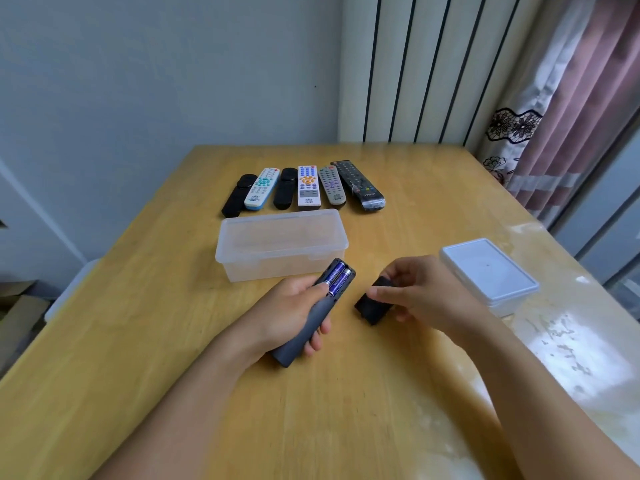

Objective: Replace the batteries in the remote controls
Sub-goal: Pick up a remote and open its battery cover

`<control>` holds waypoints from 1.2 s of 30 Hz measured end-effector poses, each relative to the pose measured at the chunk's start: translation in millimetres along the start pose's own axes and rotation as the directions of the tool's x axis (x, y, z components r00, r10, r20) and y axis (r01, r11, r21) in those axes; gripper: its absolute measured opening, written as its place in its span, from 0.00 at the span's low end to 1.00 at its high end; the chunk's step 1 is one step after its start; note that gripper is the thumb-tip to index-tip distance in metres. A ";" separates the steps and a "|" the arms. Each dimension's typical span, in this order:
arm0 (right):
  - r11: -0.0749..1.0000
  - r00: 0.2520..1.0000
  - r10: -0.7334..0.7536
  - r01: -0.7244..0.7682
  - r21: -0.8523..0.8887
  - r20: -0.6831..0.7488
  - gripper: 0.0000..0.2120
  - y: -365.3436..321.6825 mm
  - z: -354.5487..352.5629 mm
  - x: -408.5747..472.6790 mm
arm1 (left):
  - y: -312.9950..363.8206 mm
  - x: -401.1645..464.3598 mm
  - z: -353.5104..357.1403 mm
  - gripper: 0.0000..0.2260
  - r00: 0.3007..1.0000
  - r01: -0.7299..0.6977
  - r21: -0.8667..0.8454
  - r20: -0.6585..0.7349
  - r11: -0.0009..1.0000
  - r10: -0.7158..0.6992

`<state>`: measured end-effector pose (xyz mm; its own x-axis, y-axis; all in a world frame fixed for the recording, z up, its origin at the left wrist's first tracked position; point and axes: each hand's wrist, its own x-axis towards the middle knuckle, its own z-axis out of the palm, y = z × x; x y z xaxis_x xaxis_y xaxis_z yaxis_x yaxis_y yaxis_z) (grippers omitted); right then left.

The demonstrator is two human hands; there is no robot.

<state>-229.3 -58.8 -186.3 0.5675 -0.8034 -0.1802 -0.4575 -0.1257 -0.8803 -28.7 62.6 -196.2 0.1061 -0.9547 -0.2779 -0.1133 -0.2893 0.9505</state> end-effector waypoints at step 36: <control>-0.212 0.731 -0.490 0.428 -0.879 0.474 0.12 -101.1 67.9 37.1 | -42.7 21.3 -126.9 0.65 0.890 -0.205 0.259 -0.352 0.944 0.290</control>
<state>-115.6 -36.4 -133.9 0.9639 -0.2499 0.0916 -0.2618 -0.8283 0.4953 103.8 63.4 -225.1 0.4096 -0.9090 0.0772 -0.3841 -0.0951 0.9184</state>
